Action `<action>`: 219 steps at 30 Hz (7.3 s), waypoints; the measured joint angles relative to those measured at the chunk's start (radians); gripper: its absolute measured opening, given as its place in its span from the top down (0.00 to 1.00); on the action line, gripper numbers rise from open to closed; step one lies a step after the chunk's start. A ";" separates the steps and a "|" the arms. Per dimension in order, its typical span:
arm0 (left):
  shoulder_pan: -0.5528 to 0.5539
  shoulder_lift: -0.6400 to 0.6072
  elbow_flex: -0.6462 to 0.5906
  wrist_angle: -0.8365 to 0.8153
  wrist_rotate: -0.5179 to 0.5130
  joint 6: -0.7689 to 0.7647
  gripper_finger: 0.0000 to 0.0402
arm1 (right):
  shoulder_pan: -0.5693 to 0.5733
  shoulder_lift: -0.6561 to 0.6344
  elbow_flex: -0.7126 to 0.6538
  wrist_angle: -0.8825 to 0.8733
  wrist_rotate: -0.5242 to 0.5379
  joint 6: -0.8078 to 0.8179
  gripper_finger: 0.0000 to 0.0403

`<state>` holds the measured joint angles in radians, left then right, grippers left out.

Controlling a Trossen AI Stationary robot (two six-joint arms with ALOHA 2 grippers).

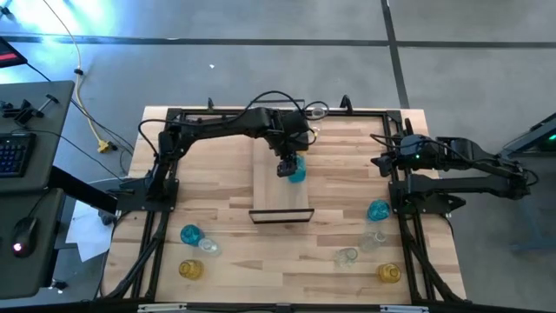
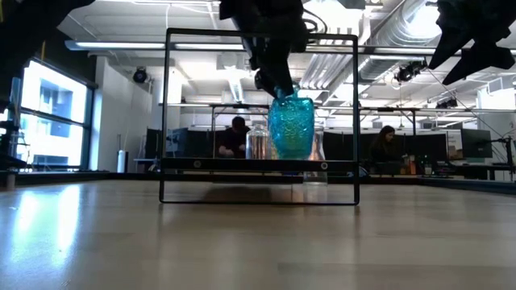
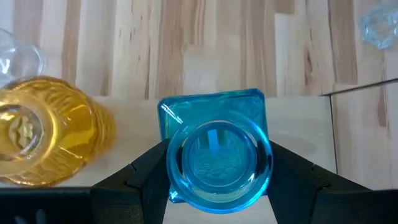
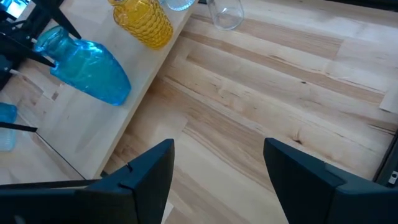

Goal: Sort vases onto shelf
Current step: Put the top blue flower vase on the shelf

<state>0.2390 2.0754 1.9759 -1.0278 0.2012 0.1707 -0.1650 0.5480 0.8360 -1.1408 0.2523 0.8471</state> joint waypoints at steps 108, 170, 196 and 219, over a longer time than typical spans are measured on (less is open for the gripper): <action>-0.161 -0.026 0.130 -0.134 0.073 -0.404 1.00 | 0.000 0.000 0.000 -0.094 -0.008 -0.070 0.40; -0.165 0.153 0.130 -0.205 -0.109 -0.410 1.00 | 0.000 -0.001 0.000 -0.098 -0.021 -0.123 0.40; -0.197 0.150 0.140 -0.170 0.052 -0.461 1.00 | 0.000 -0.001 0.000 -0.114 -0.053 -0.123 0.40; -0.188 -0.188 0.140 0.208 -0.054 -0.614 1.00 | 0.000 -0.001 0.000 -0.111 -0.043 -0.135 0.40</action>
<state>0.0513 1.8872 2.1162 -0.8201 0.1468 -0.4429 -0.1650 0.5472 0.8364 -1.2517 0.2092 0.7117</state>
